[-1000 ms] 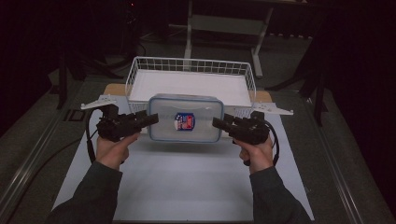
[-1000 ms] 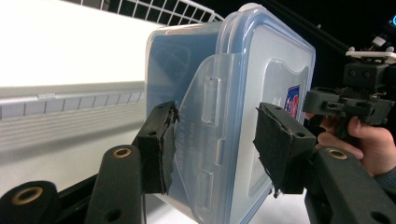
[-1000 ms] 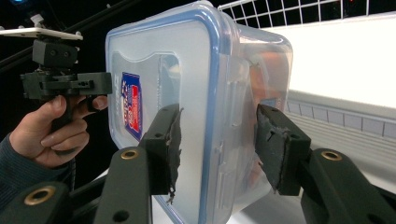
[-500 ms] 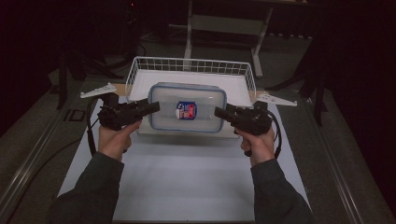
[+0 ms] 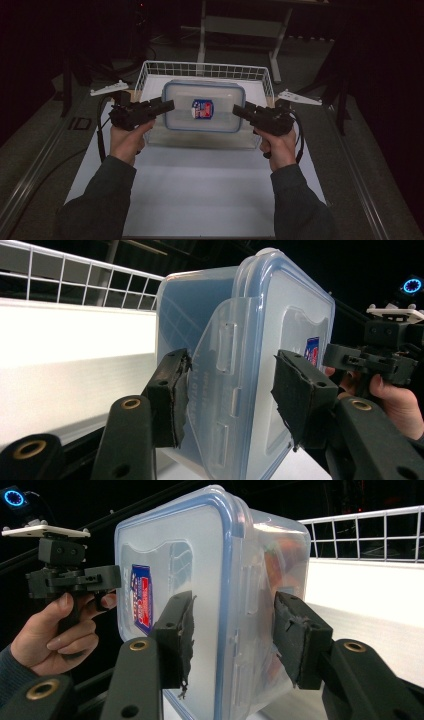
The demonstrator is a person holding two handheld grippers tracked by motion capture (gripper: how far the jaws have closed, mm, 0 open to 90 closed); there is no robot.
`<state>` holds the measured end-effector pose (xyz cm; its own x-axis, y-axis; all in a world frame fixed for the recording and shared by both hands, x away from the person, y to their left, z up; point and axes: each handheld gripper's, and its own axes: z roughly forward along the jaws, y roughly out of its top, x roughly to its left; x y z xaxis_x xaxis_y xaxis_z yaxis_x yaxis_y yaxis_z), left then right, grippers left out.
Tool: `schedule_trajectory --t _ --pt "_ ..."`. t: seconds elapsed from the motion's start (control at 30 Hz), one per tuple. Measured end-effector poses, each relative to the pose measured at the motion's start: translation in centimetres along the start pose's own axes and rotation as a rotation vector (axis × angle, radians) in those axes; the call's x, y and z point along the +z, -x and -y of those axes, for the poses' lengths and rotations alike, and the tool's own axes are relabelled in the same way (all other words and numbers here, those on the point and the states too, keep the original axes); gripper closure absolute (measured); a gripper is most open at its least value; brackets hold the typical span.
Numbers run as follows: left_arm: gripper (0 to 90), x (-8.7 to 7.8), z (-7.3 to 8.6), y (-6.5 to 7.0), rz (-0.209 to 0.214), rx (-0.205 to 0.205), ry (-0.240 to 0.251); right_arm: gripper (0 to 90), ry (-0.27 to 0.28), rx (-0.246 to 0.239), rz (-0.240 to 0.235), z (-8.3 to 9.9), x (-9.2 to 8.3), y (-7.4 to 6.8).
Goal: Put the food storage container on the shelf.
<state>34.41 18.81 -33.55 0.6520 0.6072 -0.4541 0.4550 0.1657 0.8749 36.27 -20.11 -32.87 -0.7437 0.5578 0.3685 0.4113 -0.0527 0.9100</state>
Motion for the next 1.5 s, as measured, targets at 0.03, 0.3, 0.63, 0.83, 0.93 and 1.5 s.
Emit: schedule_trajectory --t 0.03,0.3,0.63,0.83,0.93,1.5 --pt "49.1 0.4 -0.3 -0.2 0.0 -0.003 0.001 51.7 -0.001 0.001 0.002 -0.2 0.1 0.2" --pt "49.1 1.3 -1.7 -0.8 -0.001 -0.003 0.017 51.7 0.006 0.012 0.003 -1.1 0.5 1.1" --pt "49.1 2.9 -2.4 -2.8 0.0 -0.069 0.037 51.6 0.011 0.059 0.027 -2.0 1.9 2.6" --pt "48.9 3.7 -2.2 -3.8 -0.014 -0.103 0.032 51.2 -0.003 0.076 0.048 -1.8 2.6 3.4" --pt "48.7 3.9 -2.3 -4.0 -0.023 -0.12 0.042 51.1 -0.005 0.067 0.059 -1.9 2.9 3.5" --pt "47.0 4.7 -2.3 -4.5 -0.092 -0.125 0.064 46.8 -0.022 0.046 0.125 -2.3 3.8 3.4"
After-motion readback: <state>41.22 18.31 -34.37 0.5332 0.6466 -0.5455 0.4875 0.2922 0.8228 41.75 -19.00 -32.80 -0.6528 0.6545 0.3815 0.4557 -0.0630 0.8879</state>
